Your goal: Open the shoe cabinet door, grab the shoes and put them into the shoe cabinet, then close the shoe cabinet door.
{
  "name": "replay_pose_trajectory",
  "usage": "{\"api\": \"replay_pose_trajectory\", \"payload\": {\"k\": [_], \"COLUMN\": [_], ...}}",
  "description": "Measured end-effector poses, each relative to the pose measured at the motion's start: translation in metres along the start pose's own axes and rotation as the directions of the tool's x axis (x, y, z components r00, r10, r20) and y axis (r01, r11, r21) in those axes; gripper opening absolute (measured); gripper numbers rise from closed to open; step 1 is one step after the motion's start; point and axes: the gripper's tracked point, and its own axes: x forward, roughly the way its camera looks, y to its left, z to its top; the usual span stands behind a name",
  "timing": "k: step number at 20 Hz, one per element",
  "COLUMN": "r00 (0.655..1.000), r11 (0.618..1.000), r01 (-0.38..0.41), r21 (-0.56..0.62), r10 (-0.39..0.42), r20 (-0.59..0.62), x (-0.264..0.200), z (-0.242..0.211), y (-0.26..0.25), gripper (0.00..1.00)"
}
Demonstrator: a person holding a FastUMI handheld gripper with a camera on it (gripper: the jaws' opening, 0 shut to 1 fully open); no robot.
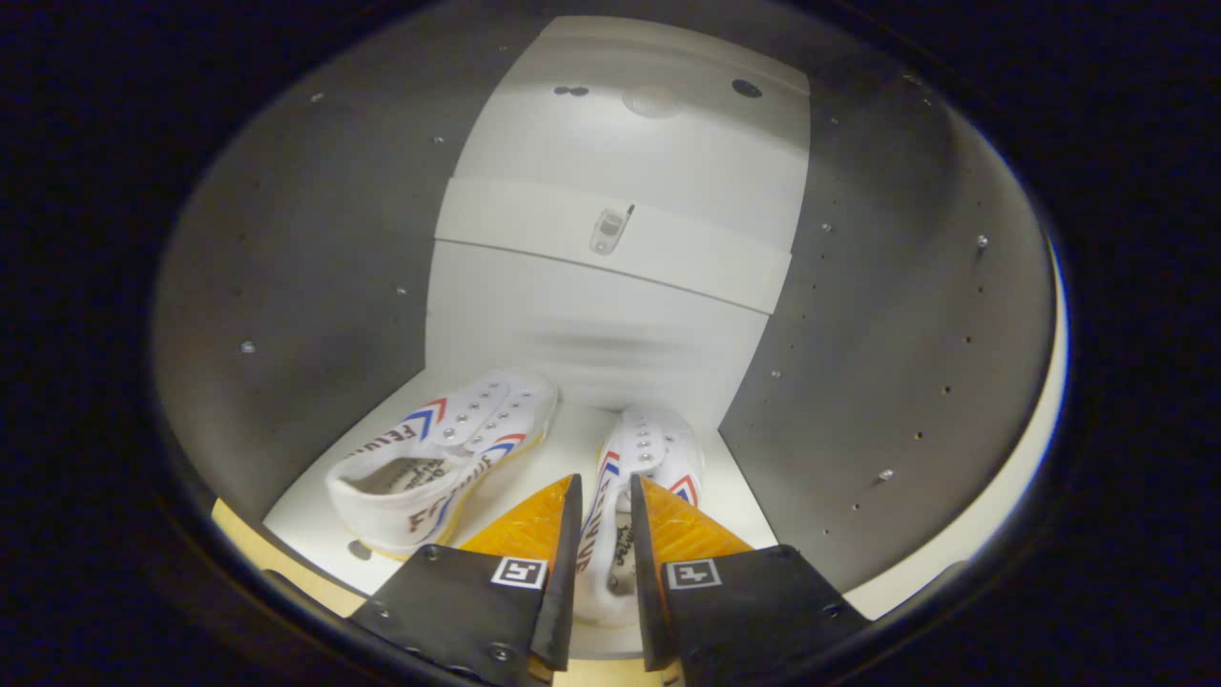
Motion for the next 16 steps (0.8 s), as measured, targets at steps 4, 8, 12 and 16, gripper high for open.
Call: {"api": "replay_pose_trajectory", "payload": {"k": [4,8,12,16], "r00": [0.998,0.990,0.980,0.970], "r11": [0.998,0.998,0.997,0.991], "r01": [-0.036,-0.033,-0.054,-0.097], "r21": [0.046,0.052,0.060,0.090], "r10": [0.033,0.025,0.041,0.074], "r20": [0.055,0.142,0.193,0.231], "x": [-0.053,-0.120,-0.188,-0.244], "z": [0.009,0.028,0.034,0.034], "y": [0.006,-0.002,-0.006,-0.013], "gripper": [0.31,0.31,0.31,0.31]}}
